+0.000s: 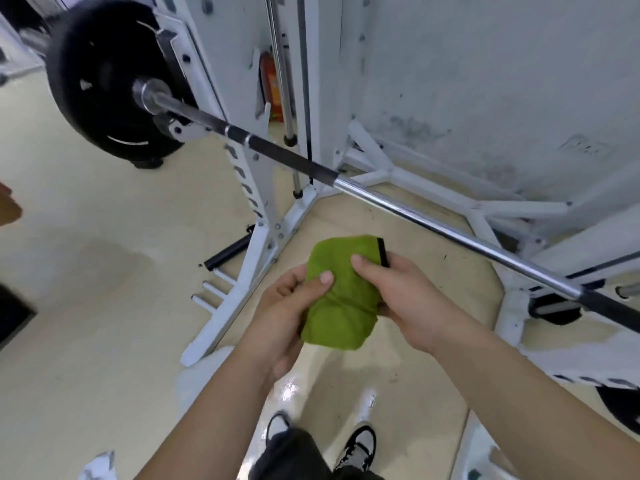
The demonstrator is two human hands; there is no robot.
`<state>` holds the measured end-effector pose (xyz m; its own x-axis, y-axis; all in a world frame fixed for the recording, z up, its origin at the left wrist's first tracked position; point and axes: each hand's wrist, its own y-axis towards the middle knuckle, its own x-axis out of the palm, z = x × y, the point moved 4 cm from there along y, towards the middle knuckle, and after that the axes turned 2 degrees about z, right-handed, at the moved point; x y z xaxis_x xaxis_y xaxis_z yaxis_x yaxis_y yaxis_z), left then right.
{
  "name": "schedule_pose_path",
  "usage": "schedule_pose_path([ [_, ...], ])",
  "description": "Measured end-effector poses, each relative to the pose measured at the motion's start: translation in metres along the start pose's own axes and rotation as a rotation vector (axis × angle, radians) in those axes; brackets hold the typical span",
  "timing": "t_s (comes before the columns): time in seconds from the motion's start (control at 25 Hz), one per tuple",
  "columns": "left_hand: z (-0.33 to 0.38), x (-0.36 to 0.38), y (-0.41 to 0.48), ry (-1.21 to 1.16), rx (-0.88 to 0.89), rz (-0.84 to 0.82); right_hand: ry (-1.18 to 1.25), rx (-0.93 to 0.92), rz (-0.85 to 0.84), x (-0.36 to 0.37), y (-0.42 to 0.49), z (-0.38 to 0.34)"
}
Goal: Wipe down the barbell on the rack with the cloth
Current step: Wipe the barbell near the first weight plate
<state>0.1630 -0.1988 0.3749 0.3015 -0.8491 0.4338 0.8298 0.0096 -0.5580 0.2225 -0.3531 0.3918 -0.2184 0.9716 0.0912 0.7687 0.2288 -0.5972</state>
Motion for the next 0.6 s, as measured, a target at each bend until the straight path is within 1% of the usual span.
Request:
schedule_pose_path([
  [0.04, 0.008, 0.008, 0.000, 0.011, -0.006, 0.004, -0.003, -0.042, 0.018, -0.001, -0.003, -0.014],
  [0.12, 0.024, 0.019, 0.003, 0.002, -0.023, -0.063, -0.023, -0.089, -0.001, 0.004, -0.006, -0.038],
  [0.2, 0.044, 0.019, 0.010, 0.017, -0.015, -0.102, -0.042, -0.071, -0.059, 0.016, 0.000, -0.056],
  [0.24, 0.055, 0.016, 0.016, 0.066, 0.000, -0.086, -0.065, -0.050, -0.072, 0.023, 0.006, -0.065],
  [0.28, 0.066, 0.011, 0.024, 0.125, 0.017, -0.037, -0.136, -0.048, -0.053, 0.028, 0.015, -0.073],
  [0.32, 0.079, 0.005, 0.033, 0.175, 0.031, 0.029, -0.282, -0.087, -0.007, 0.032, 0.027, -0.083],
  [0.4, 0.109, -0.013, 0.059, 0.236, 0.055, 0.149, -0.645, -0.239, 0.149, 0.043, 0.064, -0.110],
  [0.44, 0.126, -0.023, 0.073, 0.251, 0.069, 0.197, -0.748, -0.296, 0.238, 0.050, 0.083, -0.124],
  [0.48, 0.145, -0.034, 0.090, 0.265, 0.087, 0.239, -0.752, -0.318, 0.296, 0.061, 0.101, -0.140],
  [0.52, 0.163, -0.046, 0.104, 0.275, 0.101, 0.273, -0.703, -0.315, 0.320, 0.072, 0.119, -0.153],
  [0.6, 0.202, -0.069, 0.131, 0.323, 0.112, 0.302, -0.549, -0.278, 0.267, 0.108, 0.155, -0.175],
])
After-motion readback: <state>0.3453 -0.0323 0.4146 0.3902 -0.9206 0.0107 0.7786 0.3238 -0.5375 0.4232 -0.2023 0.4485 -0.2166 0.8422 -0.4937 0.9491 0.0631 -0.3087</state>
